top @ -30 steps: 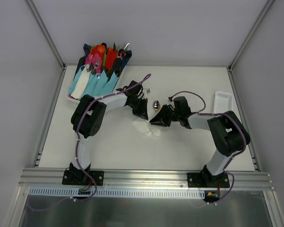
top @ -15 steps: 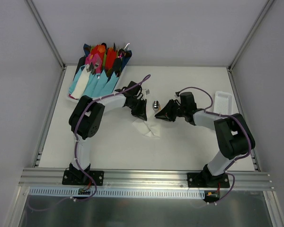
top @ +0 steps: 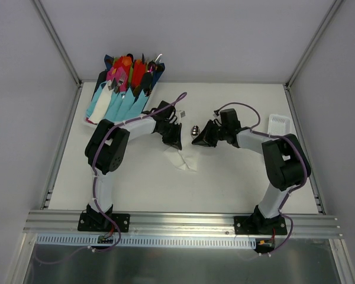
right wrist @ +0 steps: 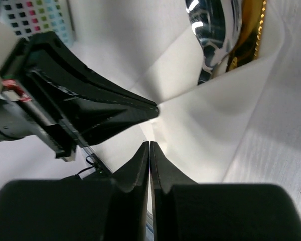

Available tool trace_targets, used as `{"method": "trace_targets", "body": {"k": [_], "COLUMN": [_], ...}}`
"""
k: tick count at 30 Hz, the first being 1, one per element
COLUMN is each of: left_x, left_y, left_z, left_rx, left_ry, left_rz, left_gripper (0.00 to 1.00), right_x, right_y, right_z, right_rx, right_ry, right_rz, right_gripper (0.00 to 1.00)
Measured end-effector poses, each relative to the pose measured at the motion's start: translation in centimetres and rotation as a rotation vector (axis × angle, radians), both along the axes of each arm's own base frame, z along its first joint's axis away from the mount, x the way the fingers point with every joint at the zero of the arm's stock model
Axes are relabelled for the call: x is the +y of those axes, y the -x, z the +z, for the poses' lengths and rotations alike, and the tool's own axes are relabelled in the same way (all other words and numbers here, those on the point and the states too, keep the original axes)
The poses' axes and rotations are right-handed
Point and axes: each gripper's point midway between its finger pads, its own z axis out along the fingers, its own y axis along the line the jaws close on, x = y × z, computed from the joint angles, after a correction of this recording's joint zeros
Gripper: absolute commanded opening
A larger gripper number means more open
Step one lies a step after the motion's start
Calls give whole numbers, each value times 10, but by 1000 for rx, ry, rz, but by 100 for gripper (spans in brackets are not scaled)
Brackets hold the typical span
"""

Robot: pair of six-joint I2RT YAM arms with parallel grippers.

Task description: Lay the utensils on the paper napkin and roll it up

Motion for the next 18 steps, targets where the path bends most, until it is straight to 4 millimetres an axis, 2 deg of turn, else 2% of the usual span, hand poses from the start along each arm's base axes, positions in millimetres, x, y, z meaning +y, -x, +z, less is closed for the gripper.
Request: {"method": "trace_targets", "body": {"k": [7, 18], "left_x": [3, 5], "left_y": [-2, -5], "left_z": [0, -4], "left_rx": [-12, -36], "left_ry": [-3, -22], "left_rz": [-7, -22], "left_gripper": [0, 0], "right_x": [1, 9], "right_y": [15, 17], "right_z": [-24, -45], "right_rx": [44, 71], "right_ry": [45, 76], "right_rz": [47, 87], "right_gripper": [4, 4]}}
